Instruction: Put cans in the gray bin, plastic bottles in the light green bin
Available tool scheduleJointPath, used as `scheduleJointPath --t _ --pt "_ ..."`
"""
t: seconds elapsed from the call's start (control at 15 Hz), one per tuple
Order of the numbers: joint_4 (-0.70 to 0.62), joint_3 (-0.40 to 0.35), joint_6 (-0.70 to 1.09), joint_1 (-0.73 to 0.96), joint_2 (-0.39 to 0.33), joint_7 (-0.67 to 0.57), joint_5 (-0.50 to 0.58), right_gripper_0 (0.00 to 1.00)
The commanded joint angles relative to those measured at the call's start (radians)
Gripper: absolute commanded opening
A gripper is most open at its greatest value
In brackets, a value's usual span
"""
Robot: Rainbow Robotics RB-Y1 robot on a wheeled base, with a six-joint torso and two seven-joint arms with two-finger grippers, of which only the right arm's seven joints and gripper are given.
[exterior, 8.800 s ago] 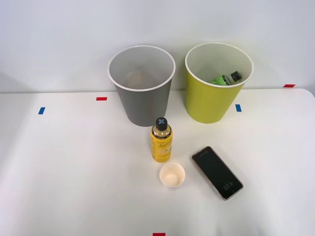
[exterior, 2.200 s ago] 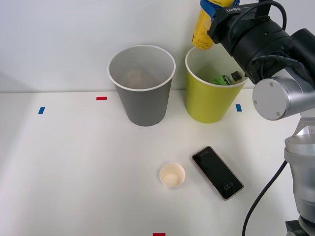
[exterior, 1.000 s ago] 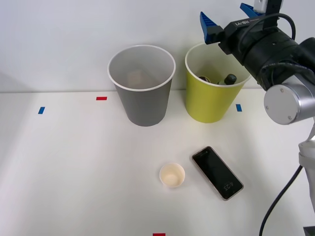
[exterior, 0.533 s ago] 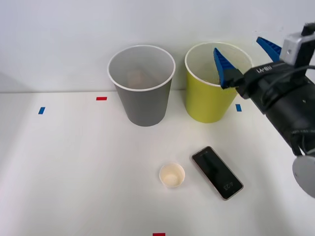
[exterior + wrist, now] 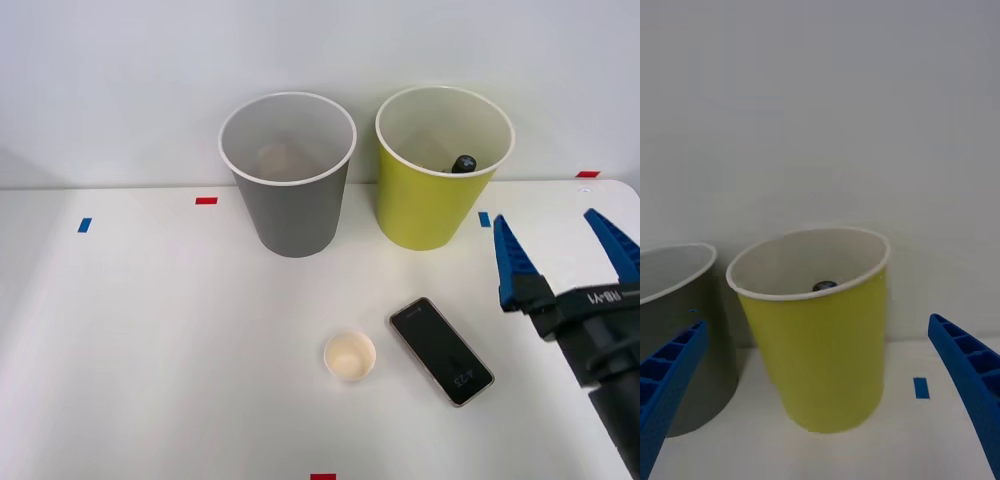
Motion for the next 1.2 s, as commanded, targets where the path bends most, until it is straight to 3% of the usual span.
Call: scheduleJointPath --t 0.07,0.2,0.33,0.87,1.2 --pt "0.001 0.024 -0.031 0.116 0.078 0.01 0.005 1.0" --pt "0.061 0.035 -0.093 0.153 0.124 0.015 0.007 1.0" --pt "0.201 0.078 -0.284 0.153 0.149 0.029 0.019 1.0" --pt "0.564 0.13 -0.638 0.148 0.175 0.024 0.154 1.0" --pt "0.584 0.127 -0.658 0.153 0.187 0.015 0.208 1.0"
